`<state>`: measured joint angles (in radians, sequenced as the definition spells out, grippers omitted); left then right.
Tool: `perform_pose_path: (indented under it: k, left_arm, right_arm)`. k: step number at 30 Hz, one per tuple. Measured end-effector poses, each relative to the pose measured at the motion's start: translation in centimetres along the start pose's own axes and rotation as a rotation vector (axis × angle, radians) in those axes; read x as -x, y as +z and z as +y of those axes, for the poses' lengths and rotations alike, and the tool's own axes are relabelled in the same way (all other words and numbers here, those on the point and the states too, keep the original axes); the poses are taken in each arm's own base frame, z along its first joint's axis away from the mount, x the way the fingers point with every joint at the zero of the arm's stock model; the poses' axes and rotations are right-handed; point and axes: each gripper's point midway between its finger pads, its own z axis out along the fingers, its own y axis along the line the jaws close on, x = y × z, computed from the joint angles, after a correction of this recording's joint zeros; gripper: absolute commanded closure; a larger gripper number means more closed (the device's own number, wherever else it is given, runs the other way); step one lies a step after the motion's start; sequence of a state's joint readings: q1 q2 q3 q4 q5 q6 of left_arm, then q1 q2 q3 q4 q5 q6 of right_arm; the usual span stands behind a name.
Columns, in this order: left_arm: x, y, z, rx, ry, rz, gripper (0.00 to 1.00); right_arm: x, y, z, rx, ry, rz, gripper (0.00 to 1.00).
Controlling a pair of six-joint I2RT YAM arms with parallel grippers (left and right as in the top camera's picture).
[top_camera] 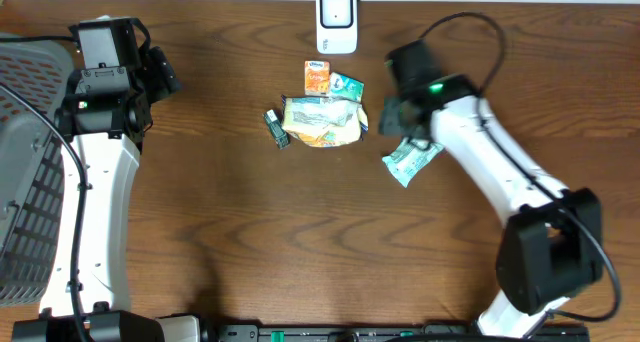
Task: Scan the item barcode
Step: 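Lift the wet-wipe pack and carry it up and right, then set the wet-wipe pack down right of center and open the gripper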
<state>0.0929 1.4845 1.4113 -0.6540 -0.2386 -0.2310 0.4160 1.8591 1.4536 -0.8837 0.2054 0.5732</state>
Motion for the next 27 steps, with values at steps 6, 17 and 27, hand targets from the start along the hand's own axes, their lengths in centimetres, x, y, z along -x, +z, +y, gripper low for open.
perform_pose_path:
  k: [6,17,27]
  left_arm:
    - [0.0,0.0,0.0,0.000,0.000,0.000,0.02]
    - [0.0,0.0,0.0,0.000,0.000,0.000,0.02]
    - [0.0,0.0,0.0,0.000,0.000,0.000,0.02]
  right_arm:
    - [-2.9,2.5,0.1,-0.163,-0.008,0.031,0.27]
    - [-6.6,6.6,-2.5,-0.374,-0.051,0.149,0.68]
    - [-5.3,6.4,-2.7,-0.381,-0.065,0.152,0.99]
